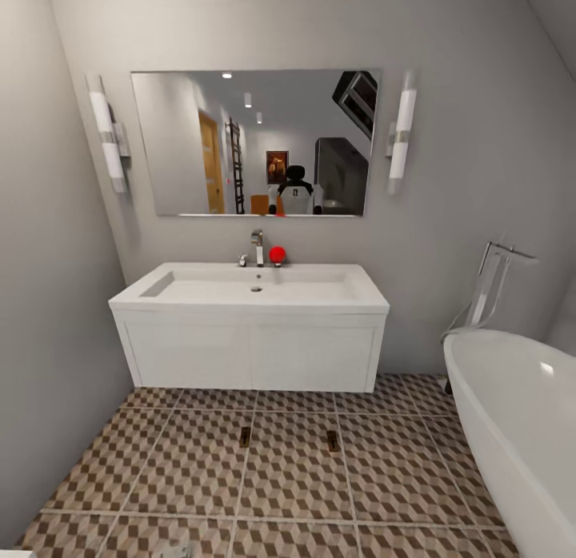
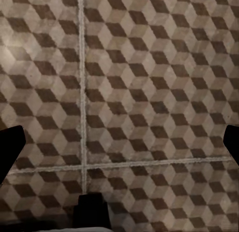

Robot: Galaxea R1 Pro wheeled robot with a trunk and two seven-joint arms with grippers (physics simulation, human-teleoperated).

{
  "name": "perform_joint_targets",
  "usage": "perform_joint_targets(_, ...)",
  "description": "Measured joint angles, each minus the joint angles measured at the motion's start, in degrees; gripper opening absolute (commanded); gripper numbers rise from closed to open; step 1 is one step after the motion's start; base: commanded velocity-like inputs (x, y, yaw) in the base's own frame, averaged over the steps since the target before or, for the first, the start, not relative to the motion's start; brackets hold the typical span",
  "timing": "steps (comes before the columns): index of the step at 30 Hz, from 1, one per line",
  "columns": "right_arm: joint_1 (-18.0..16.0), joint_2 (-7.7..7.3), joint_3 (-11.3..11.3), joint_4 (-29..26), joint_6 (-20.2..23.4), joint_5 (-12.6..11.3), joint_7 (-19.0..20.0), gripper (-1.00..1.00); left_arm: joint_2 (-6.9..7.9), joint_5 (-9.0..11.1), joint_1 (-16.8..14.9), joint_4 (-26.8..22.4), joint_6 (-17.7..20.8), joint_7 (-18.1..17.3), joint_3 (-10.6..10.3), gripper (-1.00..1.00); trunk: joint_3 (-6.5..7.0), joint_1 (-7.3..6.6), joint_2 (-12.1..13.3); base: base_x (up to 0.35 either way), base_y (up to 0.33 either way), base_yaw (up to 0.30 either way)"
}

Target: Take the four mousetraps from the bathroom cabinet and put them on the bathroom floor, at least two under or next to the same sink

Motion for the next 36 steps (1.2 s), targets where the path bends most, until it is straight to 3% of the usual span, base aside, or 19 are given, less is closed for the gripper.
perform_joint_targets(12, 2.08, 0.16, 0.01, -0.01, -0.4, 0.01, -0.08, 1.0, 0.34, -0.21, 0.99, 0.0, -1.2, -0.24, -0.01, 1.0, 2.16, -2.64, 4.81, 0.0, 0.0, 0.0)
perform_joint_targets(36, 2.49, 0.09, -0.08, -0.02, -0.43, -0.07, -0.11, 1.0, 0.21, -0.27, 2.38, 0.0, -1.46, -0.35, -0.01, 1.0, 6.47, -7.91, 14.44, 0.0, 0.0, 0.0)
